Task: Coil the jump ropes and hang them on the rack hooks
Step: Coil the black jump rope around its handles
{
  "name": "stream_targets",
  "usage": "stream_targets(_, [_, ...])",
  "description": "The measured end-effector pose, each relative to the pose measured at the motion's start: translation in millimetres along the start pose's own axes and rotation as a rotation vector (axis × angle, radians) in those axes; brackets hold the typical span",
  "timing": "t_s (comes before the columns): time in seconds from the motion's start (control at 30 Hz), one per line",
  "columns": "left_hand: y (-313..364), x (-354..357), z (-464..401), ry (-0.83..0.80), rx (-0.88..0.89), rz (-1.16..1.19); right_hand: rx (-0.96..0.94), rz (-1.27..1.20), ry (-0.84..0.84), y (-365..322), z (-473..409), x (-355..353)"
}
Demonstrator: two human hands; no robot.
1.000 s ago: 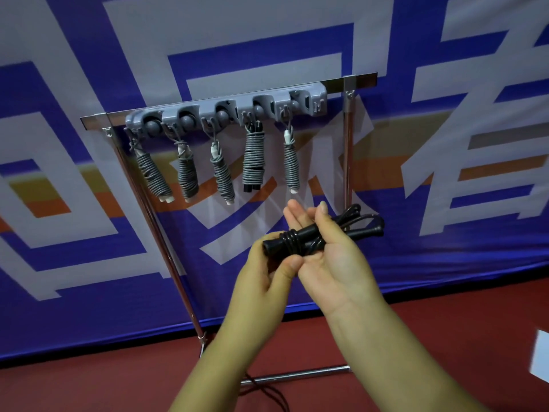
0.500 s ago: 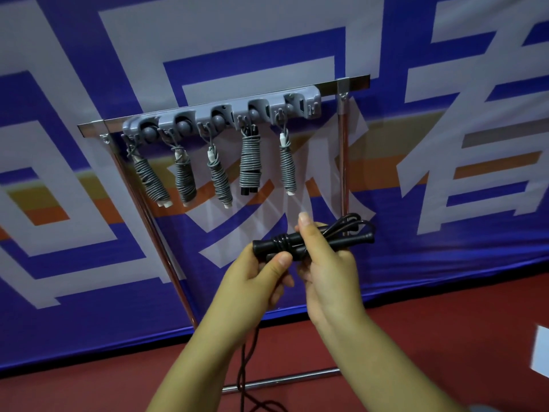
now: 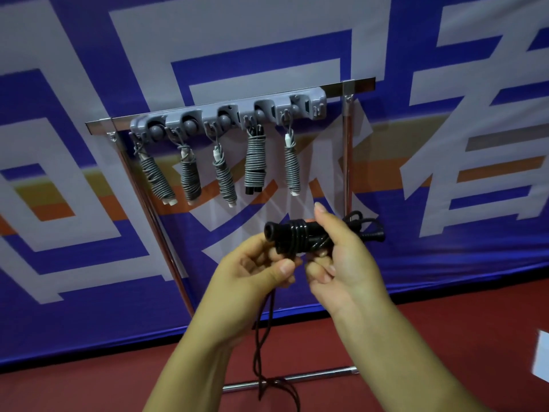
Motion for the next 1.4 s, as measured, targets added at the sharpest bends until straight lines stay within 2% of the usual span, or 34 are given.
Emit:
stream_targets(0.07, [0.2, -6.8, -2.5, -0.013, -0.058, -0.002, 0.010, 0.037, -0.018, -0.7, 1.6, -0.9])
stream_targets(0.17, [0.8, -11.2, -2.8, -0.078, -0.099, -0.196, -0.014, 0.121, -0.012, -1.8, 3.8, -2.4])
stream_targets(0.4, [13.9, -23.0, -13.9, -0.259, 0.123, -0.758, -0.010, 0.418, -0.121, -1.2, 9.5, -4.4])
stream_targets(0.47, [17.7, -25.5, -16.3, -0.292, 0.209, -0.851, -0.009, 0.466, -0.161, -0.8, 10.0, -5.2])
stream_targets(0.6, [19.2, -27.8, -16.2, -0.316, 0.246, -0.873, -0.021, 0.530, -0.213, -5.1, 10.6, -6.0])
stream_targets(0.77, [8.8, -32.0, -15.7, -0.302, -0.073, -0.785, -0.148, 0.704, -0.211, -3.6, 8.3, -9.9])
stream_targets(0.9, [0.5, -36.7, -18.3, -0.338, -0.169, -0.807, -0.218, 0.809, -0.228, 5.6, 0.4, -12.2])
stream_targets(1.07, [-1.9, -40.0, -15.9, -0.371, -0.262, -0.618, -0.237, 0.917, -0.164, 18.5, -11.6, -21.7])
stream_targets(1.13, [-3.4, -36.1, -11.5, -0.384, -0.274, -0.589, -0.245, 0.944, -0.134, 20.8, -12.9, -23.7])
stream_targets(1.27, [-9.5, -27.7, -6.9, -0.355, -0.153, -0.787, -0.234, 0.960, -0.094, 27.1, -12.3, -27.6])
stream_targets(1.4, [-2.3, -19.3, -6.0, -0.427, -0.191, -0.693, -0.192, 0.819, -0.143, 22.7, -7.5, -25.4])
Point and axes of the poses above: each hand's wrist, its own z-axis away from the middle knuckle, its own x-axis out of the palm, y = z × x, the point moved 2 cm from there along -z, towards the middle knuckle, and after that the axes turned 5 degrees about z, right-handed, at the moved point
